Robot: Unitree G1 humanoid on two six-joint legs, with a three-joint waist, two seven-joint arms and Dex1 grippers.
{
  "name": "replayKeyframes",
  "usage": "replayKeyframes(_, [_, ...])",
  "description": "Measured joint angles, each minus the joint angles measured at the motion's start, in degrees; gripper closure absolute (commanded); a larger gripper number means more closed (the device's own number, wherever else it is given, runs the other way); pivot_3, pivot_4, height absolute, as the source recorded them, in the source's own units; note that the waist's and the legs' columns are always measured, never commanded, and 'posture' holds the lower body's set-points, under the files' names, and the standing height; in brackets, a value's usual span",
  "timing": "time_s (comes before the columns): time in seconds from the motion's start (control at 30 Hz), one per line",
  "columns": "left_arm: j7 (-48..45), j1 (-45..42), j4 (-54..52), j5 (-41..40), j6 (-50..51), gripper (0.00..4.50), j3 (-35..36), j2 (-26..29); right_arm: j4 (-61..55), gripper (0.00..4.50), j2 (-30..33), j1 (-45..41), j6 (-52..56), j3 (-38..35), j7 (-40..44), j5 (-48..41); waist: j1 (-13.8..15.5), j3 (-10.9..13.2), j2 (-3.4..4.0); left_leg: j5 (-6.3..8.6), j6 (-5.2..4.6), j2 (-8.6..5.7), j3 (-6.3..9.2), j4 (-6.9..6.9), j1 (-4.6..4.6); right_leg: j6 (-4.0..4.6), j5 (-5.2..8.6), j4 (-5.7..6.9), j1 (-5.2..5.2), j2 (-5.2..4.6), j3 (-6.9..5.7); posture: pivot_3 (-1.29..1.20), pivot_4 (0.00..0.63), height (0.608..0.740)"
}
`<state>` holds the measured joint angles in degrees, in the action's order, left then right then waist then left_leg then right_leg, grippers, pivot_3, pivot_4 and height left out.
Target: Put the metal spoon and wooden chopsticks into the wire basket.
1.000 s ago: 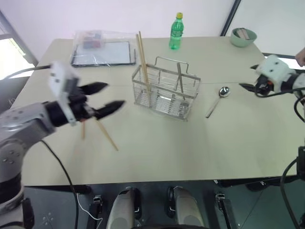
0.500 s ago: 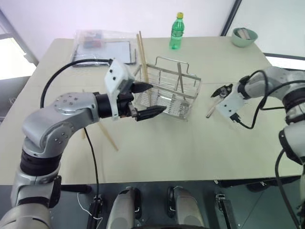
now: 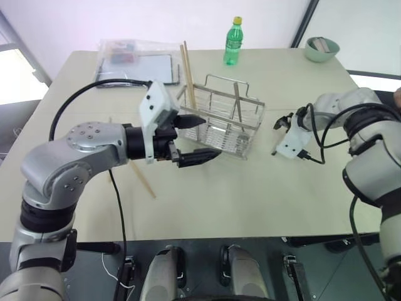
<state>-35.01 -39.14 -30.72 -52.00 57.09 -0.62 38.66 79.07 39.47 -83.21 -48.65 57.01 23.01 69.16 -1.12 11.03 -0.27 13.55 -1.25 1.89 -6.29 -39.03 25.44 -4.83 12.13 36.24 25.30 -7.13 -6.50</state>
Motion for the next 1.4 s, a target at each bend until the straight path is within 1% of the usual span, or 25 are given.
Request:
replayKeyframes(0.17, [1.6,0.0,-1.1,-1.1,0.4,0.06,1.2,0.0,0.5,1.02,-0.1,-0.2,3.2,-0.1,1.1,-0.4,0.0,0.0,0.0,0.0,0.0,0.0,0.01,0.0,0.0,0.0,0.0,0.0,-0.01,0.0,0.0,0.0,0.15,0.707])
replayKeyframes(0.37, [2.9,-0.5,-1.4,-2.3,1.2,0.06,2.2,0.7,0.9,1.02,-0.2,-0.1,3.8,-1.3,3.7,-2.1,0.0,0.0,0.0,0.0,0.0,-0.01,0.01,0.0,-0.01,0.0,0.0,0.01,-0.01,0.02,0.0,0.0,0.15,0.707])
replayKeyframes(0.53, [3.0,-2.9,-0.8,-2.5,1.2,0.06,2.9,1.6,0.9,1.02,-0.8,0.7,3.7,-2.7,4.9,-4.2,0.0,0.0,0.01,-0.01,0.01,-0.03,0.01,-0.01,-0.03,0.0,0.0,0.01,-0.02,0.04,0.0,0.0,0.15,0.707])
replayKeyframes(0.9, [4.0,-6.3,0.5,-2.6,1.4,0.06,3.1,1.7,0.9,1.02,-2.6,1.8,3.7,-0.8,5.7,-2.7,0.1,0.0,0.0,-0.02,0.04,-0.03,0.04,-0.04,-0.06,0.0,-0.01,0.02,-0.09,0.07,-0.01,0.0,0.15,0.707])
replayKeyframes(0.93, [4.3,-6.4,0.5,-2.8,1.5,0.0,3.2,1.6,0.9,1.56,-2.8,1.8,4.0,-0.7,5.8,-2.6,0.0,0.0,0.0,-0.02,0.04,-0.03,0.05,-0.04,-0.08,0.0,-0.01,0.02,-0.1,0.07,0.0,0.0,0.15,0.707])
replayKeyframes(1.0, [4.9,-6.4,0.5,-3.1,1.6,0.0,3.2,1.5,1.0,2.26,-3.0,1.8,4.5,-0.5,6.2,-2.4,0.0,0.0,0.0,-0.03,0.04,-0.03,0.05,-0.04,-0.07,0.0,-0.01,0.03,-0.09,0.07,0.0,0.0,0.15,0.707])
replayKeyframes(1.1, [5.7,-6.4,0.3,-3.7,2.2,0.0,3.5,1.5,1.0,3.9,-3.1,1.8,4.7,-0.5,6.6,-2.5,-0.1,0.0,0.0,-0.03,0.05,-0.02,0.05,-0.04,-0.07,0.0,-0.01,0.05,-0.08,0.08,0.0,0.0,0.15,0.707])
replayKeyframes(1.13, [5.9,-6.4,0.3,-3.8,2.2,0.0,3.7,1.5,1.0,4.27,-3.1,1.8,4.8,-0.5,6.7,-2.5,-0.1,0.0,0.0,-0.04,0.06,-0.02,0.05,-0.04,-0.07,0.01,-0.01,0.05,-0.08,0.08,0.0,0.0,0.15,0.707])
replayKeyframes(1.17, [6.3,-6.4,0.3,-3.9,2.3,0.0,3.9,1.5,1.1,4.4,-3.1,1.8,5.0,-0.5,6.7,-2.5,-0.1,0.0,0.0,-0.04,0.06,-0.02,0.05,-0.04,-0.07,0.0,-0.01,0.05,-0.08,0.08,0.0,0.0,0.15,0.707])
replayKeyframes(1.4, [7.6,-6.6,0.1,-5.0,2.6,0.0,4.5,2.0,1.1,4.4,-3.0,2.0,5.2,-1.0,7.1,-3.1,0.0,0.0,0.0,-0.04,0.06,-0.03,0.06,-0.05,-0.08,0.0,-0.01,0.05,-0.09,0.08,0.0,0.0,0.15,0.707])
